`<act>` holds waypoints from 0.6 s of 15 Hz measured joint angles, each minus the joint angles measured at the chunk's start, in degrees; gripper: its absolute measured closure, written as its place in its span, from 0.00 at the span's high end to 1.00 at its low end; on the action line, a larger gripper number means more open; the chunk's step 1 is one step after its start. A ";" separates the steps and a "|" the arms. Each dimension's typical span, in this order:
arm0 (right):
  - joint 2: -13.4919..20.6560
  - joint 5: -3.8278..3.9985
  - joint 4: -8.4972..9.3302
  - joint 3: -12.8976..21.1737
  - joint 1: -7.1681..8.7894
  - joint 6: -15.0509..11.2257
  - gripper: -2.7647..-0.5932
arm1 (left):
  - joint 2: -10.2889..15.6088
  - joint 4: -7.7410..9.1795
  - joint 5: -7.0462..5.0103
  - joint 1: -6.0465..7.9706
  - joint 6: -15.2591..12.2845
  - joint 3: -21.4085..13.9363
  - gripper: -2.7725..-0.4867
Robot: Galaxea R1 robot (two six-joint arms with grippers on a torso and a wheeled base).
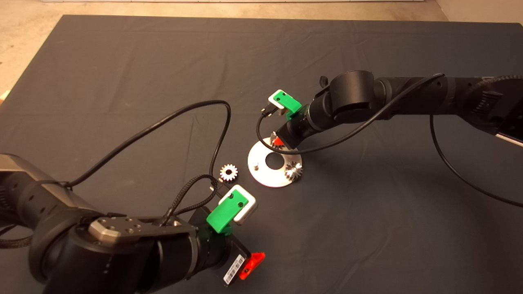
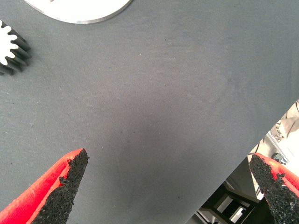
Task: Install three planetary gears onto the carrier pins
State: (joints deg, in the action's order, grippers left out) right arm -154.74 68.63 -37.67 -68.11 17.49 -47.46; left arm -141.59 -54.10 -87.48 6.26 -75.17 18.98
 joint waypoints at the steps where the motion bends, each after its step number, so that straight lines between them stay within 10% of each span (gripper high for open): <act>1: 0.52 -0.06 0.00 0.00 0.00 -0.02 0.47 | 0.00 0.00 0.00 0.05 0.00 0.00 0.89; 9: 3.17 -1.06 0.41 4.79 0.30 -1.19 0.55 | 0.00 0.00 0.00 0.11 0.00 0.00 0.89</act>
State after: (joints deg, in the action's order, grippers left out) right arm -151.57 67.57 -37.26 -63.32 17.80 -48.65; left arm -141.59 -54.10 -87.48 6.37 -75.17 18.98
